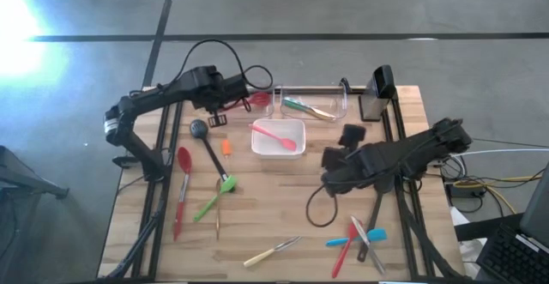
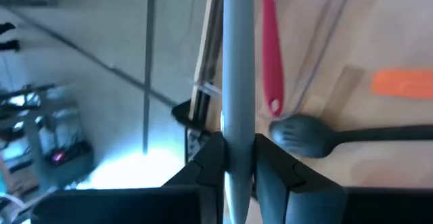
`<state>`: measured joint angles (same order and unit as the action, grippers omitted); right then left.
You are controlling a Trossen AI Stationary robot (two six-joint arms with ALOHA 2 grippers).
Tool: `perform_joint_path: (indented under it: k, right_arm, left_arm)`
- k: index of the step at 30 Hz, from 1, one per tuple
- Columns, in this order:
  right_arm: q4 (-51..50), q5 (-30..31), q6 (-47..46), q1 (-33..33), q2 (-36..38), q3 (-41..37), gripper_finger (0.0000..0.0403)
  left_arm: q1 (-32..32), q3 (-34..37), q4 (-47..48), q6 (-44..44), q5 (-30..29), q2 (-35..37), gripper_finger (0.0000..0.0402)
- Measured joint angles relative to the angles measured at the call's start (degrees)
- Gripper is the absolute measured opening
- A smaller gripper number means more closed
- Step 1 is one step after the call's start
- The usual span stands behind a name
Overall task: Pick & Place Kitchen Items
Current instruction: Put the gray serving spoon into the left transparent bin
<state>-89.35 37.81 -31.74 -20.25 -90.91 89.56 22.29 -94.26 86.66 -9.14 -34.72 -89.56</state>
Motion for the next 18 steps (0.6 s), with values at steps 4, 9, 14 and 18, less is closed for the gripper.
perform_joint_path:
  k: [4, 9, 14, 18]
  right_arm:
    - [0.5, 1.2, -5.3, 0.0, 6.0, -6.2, 0.0221]
    - [4.9, 1.2, -8.4, 0.0, 13.1, -13.6, 0.0221]
    - [10.7, 1.3, -8.3, 0.0, 18.7, -19.8, 0.0221]
    - [13.2, 1.3, -8.3, 0.0, 21.9, -23.8, 0.0221]
  left_arm:
    - [2.0, 1.1, 1.5, -0.3, -1.5, -2.5, 0.005]
    - [3.7, 1.8, 2.6, -0.7, -3.9, -6.5, 0.005]
    - [4.8, 1.7, 2.5, -1.7, -4.4, -10.9, 0.005]
    - [5.8, 1.7, 2.5, -3.1, -4.4, -14.2, 0.005]
